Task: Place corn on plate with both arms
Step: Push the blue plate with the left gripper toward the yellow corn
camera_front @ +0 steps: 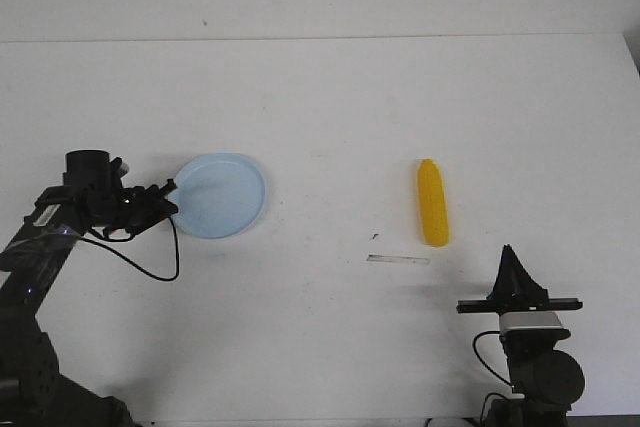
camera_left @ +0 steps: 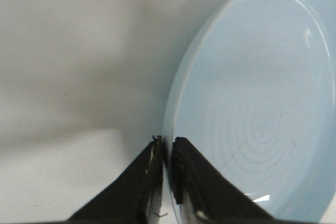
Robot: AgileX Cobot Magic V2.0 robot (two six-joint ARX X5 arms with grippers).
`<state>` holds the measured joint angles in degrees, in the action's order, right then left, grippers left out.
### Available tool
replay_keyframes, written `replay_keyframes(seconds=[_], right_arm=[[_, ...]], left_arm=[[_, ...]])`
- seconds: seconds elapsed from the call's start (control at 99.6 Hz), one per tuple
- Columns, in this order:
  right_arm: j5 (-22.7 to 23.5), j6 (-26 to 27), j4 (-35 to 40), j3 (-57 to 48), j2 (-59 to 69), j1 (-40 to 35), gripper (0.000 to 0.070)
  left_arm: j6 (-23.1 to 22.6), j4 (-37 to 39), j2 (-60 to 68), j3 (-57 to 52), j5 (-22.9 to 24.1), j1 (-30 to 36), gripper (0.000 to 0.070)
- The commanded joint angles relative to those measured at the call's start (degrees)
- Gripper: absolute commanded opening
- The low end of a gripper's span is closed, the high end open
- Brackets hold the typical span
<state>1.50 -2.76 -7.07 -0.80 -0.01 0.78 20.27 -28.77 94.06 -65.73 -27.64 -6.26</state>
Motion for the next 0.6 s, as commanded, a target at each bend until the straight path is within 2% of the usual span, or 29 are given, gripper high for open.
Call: replay_keyframes(seconds=[0.0,0.251,0.362,0.592], right_arm=[[0.0,-0.1,-0.6,0.1,0.1,0.0,0.0014],[0.0,-0.1,-0.6,0.1,0.1,0.0,0.0014],[0.0,-0.1,-0.6,0.1,0.1,0.0,0.0014],[0.0,-0.1,-0.6,0.1,0.1,0.0,0.0014]], left_arm=[[1.2,0.0,-0.3,-1.0,-0.9,2.4,0.0001],[3.0,1.6,-0.2,-1.0,-0.6,16.5,0.0001],[3.0,3.2,0.5,-1.0,1.8,21.7,0.0001],[3.1,4.1,1.6,-1.0,3.9,26.3,0.0017]])
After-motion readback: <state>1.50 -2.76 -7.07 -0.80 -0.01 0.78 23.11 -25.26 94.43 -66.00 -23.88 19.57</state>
